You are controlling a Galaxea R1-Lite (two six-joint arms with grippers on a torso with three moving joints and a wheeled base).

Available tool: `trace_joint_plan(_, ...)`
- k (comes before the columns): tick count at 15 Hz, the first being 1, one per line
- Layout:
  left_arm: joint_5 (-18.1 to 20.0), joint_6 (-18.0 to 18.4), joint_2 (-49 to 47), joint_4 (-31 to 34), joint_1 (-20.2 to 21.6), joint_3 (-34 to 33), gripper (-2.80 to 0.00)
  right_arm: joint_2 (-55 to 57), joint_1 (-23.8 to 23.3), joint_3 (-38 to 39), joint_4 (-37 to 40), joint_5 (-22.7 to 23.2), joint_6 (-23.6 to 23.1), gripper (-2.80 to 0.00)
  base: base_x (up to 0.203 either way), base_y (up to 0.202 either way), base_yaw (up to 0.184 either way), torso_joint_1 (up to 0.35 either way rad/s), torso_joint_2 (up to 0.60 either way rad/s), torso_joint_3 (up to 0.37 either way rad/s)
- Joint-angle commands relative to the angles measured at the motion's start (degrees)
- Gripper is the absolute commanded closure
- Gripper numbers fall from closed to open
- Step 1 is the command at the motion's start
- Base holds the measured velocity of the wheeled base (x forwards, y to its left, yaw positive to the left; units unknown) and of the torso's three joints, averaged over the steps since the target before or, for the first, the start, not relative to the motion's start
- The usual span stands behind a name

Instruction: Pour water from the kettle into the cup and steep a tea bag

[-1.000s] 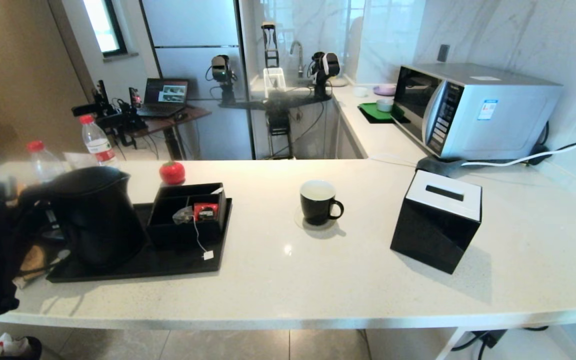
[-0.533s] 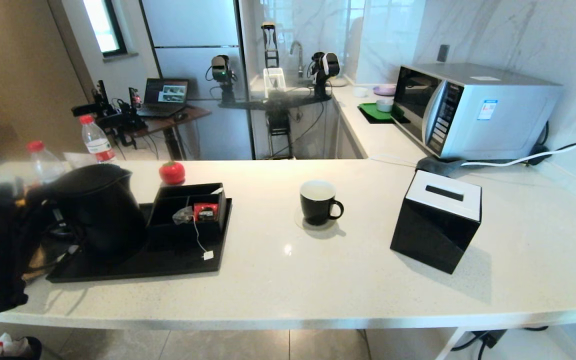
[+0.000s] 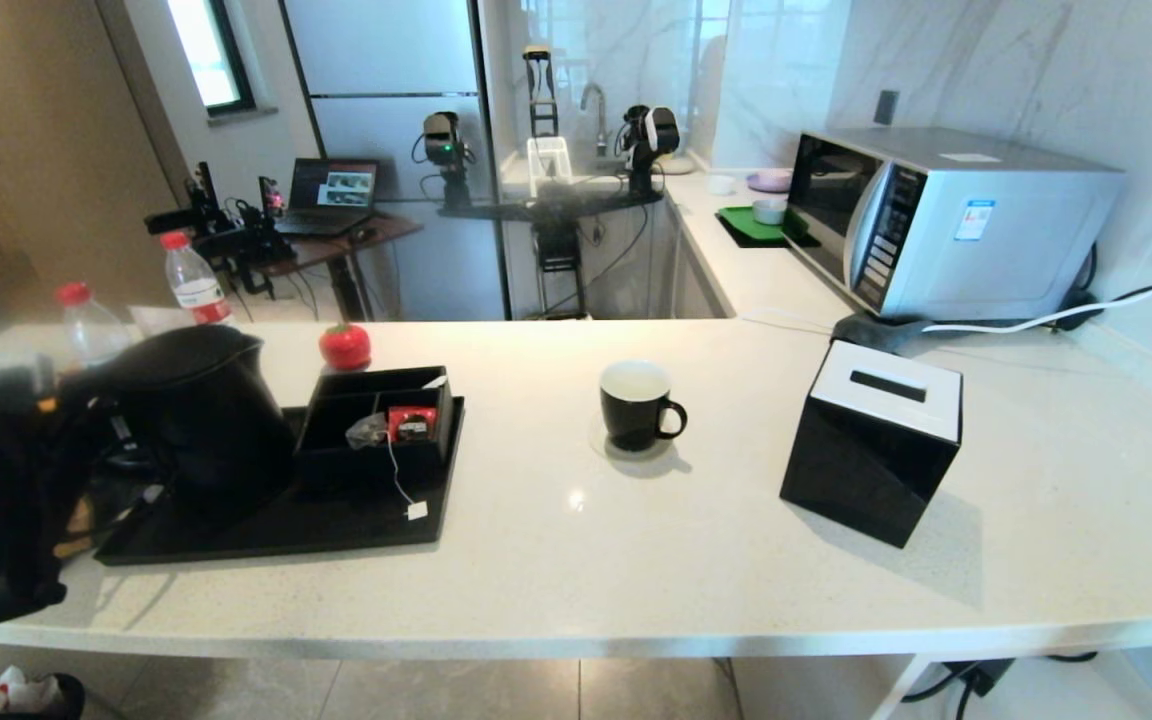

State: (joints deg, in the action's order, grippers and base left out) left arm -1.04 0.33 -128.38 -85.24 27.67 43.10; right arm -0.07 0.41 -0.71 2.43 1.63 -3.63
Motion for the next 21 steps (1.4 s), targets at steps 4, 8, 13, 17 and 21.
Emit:
trace_joint_plan(4,0.5,0.2,-0.9,-0.1,0.0,0.4,0.00,0.1,0.0,0.0,0.0,0.0,-0.1,0.00,0.000,0.000,0.000,0.000,0.00,0.000)
trace_joint_plan(8,1.6,0.3,-0.8,-0.1,0.0,0.3,-2.80,0.1,0.0,0.0,0.0,0.0,-0.1,0.00,0.000,0.000,0.000,0.000,0.00,0.000)
trace_joint_plan(13,1.6,0.3,-0.5,-0.1,0.0,0.1,-2.80,0.1,0.1,0.0,0.0,0.0,-0.1,0.00,0.000,0.000,0.000,0.000,0.00,0.000)
trace_joint_plan(17,1.9,0.3,0.7,-0.2,0.0,-0.4,-2.80,0.1,0.0,0.0,0.0,0.0,-0.1,0.00,0.000,0.000,0.000,0.000,0.00,0.000)
trace_joint_plan(21,2.1,0.4,2.9,-0.2,0.0,-2.5,-2.80,0.1,0.0,0.0,0.0,0.0,-0.1,0.00,0.000,0.000,0.000,0.000,0.00,0.000)
